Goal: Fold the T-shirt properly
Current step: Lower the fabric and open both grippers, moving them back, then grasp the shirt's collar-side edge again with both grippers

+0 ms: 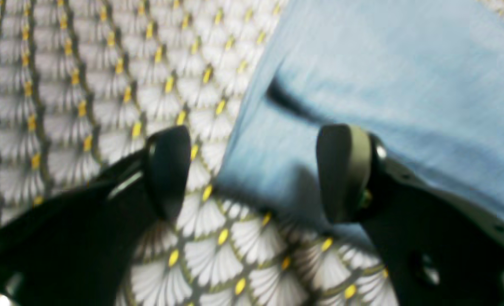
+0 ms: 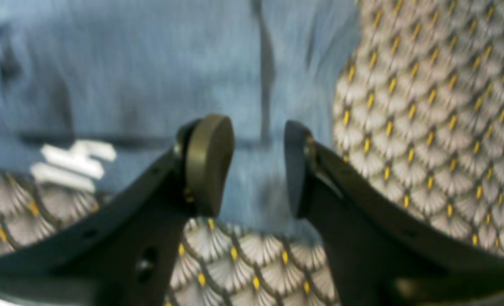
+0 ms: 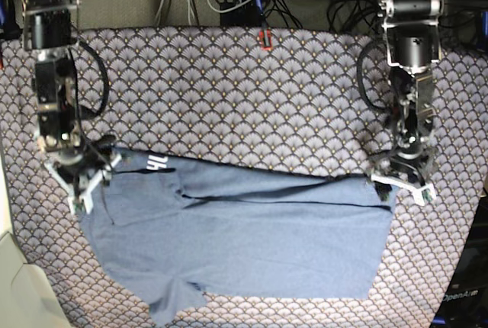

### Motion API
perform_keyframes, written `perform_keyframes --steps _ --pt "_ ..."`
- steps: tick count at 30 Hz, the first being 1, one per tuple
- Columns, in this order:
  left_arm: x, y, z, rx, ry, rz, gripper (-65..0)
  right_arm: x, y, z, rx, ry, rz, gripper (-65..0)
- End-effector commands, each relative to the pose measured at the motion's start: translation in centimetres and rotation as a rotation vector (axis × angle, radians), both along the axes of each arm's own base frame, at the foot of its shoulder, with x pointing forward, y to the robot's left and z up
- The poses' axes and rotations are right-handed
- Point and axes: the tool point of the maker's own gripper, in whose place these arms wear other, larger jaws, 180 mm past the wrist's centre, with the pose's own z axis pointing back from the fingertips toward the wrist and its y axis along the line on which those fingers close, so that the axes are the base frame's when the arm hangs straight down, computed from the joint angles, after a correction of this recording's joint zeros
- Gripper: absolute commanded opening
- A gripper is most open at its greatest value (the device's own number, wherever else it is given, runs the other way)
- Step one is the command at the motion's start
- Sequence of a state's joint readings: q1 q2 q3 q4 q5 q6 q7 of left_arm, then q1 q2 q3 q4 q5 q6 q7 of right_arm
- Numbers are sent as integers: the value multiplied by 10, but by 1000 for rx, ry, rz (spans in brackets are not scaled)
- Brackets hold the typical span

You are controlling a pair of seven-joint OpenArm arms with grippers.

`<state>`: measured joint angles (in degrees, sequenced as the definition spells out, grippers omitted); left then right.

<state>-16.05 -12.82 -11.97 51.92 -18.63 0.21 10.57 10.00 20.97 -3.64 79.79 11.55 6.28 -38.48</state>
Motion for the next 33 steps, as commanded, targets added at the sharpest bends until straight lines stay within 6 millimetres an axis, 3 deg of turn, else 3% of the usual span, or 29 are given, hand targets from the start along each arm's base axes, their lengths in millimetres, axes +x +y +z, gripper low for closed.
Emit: perform_keyframes --steps 1,10,14,17,24,26,33 --pt "16 5 24 14 -69 4 -195 16 -8 30 -22 -90 1 -398" --pt "17 -8 15 -13 -51 -3 -195 -2 -11 30 -54 -85 21 -398" --pt "16 -6 7 -23 -29 7 -200 -14 -37 28 -57 -79 -46 -398" --pt "15 -6 5 -22 -26 4 -269 -22 -53 28 -57 -77 -91 -398" --pt "15 -5 6 -18 -26 4 -589 -45 -82 21 -59 -50 -139 -398" --pt "16 -3 7 -18 -29 6 -617 -49 -88 20 -58 -50 -154 -398" --pt "17 -2 12 -6 -39 2 -618 -55 -92 8 -55 -19 -165 -398"
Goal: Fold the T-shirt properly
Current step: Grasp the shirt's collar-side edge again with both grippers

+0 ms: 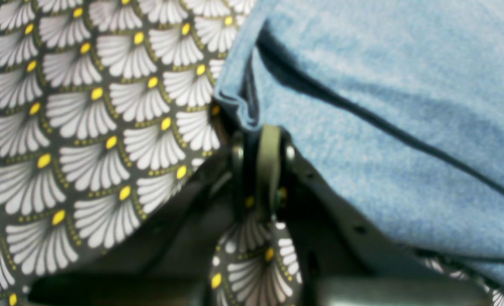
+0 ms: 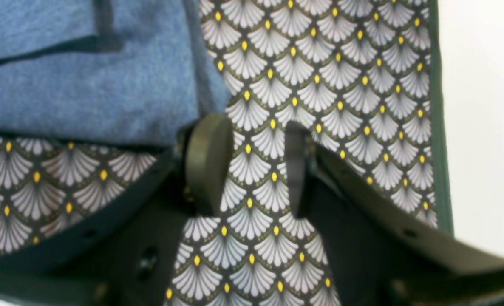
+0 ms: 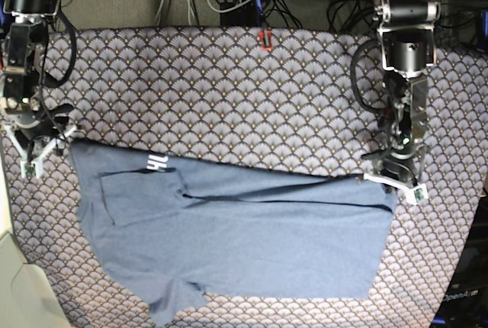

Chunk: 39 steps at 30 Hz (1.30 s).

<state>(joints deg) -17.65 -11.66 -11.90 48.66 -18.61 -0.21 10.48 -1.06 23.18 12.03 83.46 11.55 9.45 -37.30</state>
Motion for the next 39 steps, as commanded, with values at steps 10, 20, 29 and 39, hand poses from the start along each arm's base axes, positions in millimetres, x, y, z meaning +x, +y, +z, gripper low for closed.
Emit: perform_keyframes --steps 10,20,29,39 --pt "13 8 22 28 -61 4 -619 13 -8 7 -3 -22 -4 -394" --pt "13 7 22 28 -60 2 -619 24 15 4 61 -53 -11 -302" --pt "13 8 22 27 -59 3 -619 34 16 -3 90 -44 -27 -302" --pt "13 8 22 27 -59 3 -619 36 18 -3 97 -46 -27 -302"
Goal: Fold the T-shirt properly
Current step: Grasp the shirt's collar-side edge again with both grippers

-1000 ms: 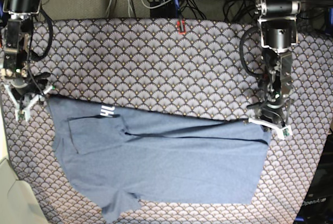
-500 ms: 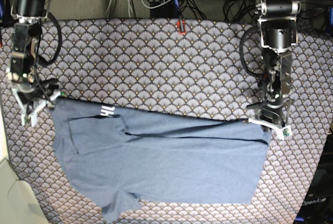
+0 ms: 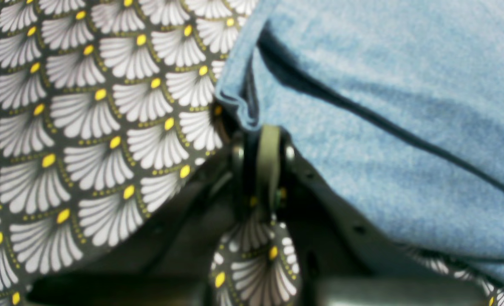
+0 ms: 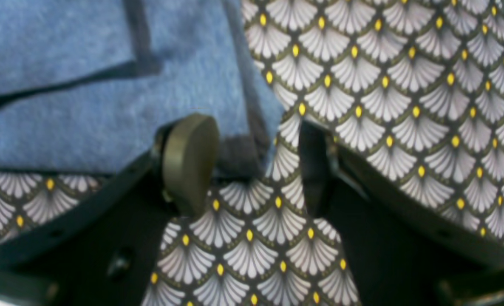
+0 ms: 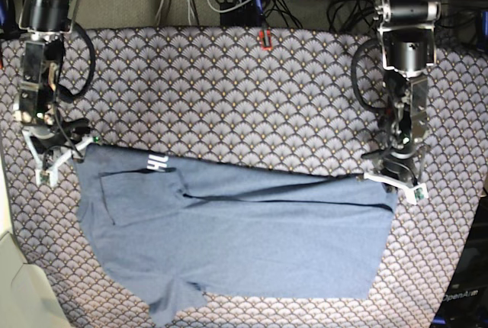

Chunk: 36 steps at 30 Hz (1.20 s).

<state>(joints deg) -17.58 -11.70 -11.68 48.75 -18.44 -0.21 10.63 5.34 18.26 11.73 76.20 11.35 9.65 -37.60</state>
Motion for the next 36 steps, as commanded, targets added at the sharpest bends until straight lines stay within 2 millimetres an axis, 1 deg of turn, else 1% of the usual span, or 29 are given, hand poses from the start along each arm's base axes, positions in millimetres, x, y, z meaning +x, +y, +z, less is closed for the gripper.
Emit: perform_keyframes --steps 1,5,11,20,23,25,28,31,33,34,35,36 --pt "13 8 22 24 -62 6 -619 11 -7 18 -20 -54 5 -302" --pt "13 8 22 24 -62 5 -619 11 3 13 0 -51 8 -302" --pt "13 8 22 24 -62 5 -619 11 8 11 11 -51 8 -302" --pt "13 8 22 24 -62 6 -619 10 9 9 16 -49 9 -304" --pt "13 8 21 24 -60 5 -619 10 9 8 17 -47 8 -323" --pt "13 8 21 24 -60 5 -619 8 7 1 24 -25 -1 -342" --pt "12 7 21 24 -59 4 -619 1 3 -15 36 20 -16 -352" --pt "12 8 21 23 -58 7 -619 1 3 -16 35 12 -17 -356" --pt "11 8 20 21 -52 5 -619 1 3 -16 33 5 -16 -382" --pt "10 8 18 21 -48 5 -619 1 3 -15 31 -1 -14 -407" --pt "6 8 13 21 -37 4 -619 1 3 -15 31 -1 -13 -444" --pt "5 7 13 22 -37 4 -619 1 3 -16 32 2 -14 -479"
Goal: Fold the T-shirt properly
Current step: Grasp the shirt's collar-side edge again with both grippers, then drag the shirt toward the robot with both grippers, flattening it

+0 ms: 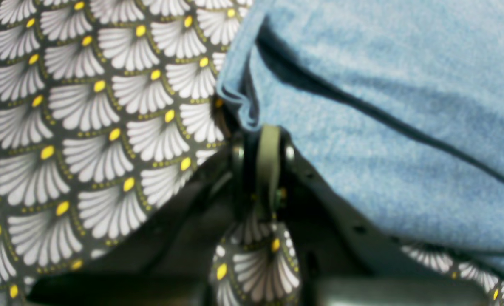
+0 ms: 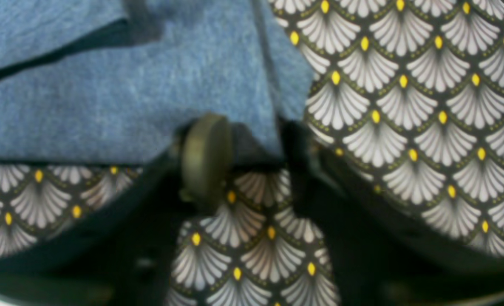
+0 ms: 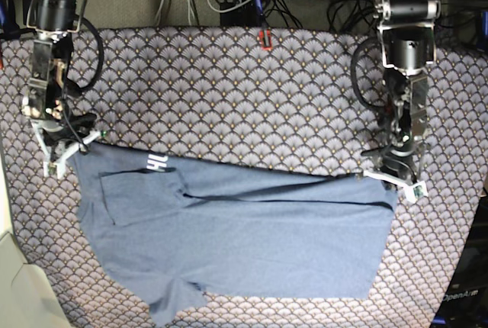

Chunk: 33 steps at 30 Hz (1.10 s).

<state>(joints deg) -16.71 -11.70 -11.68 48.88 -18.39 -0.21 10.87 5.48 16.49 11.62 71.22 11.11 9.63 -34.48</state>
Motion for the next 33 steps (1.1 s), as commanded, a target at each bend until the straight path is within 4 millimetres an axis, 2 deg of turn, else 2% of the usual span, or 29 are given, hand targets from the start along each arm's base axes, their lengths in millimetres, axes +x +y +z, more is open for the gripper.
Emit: perform_keyframes --steps 1,4,9,15,20,29,33 --pt "13 7 23 26 -64 1 -619 7 -6 10 -11 -24 2 -523" --pt "8 6 26 34 -75 -7 -619 6 -6 11 -13 -23 3 -650" --pt "4 8 37 57 -103 -17 -641 -4 -5 6 -19 -10 8 -650" --pt "-12 11 32 65 -57 -32 -644 -17 -1 24 -63 -50 47 -650" --pt "-28 14 40 92 -50 -58 -644 -32 3 33 -89 -62 73 -650" --pt "-69 3 54 132 -29 -126 -644 -70 10 48 -154 -60 149 -650" --pt "-92 24 55 139 -20 -64 -644 -86 11 48 -168 -38 171 -650"
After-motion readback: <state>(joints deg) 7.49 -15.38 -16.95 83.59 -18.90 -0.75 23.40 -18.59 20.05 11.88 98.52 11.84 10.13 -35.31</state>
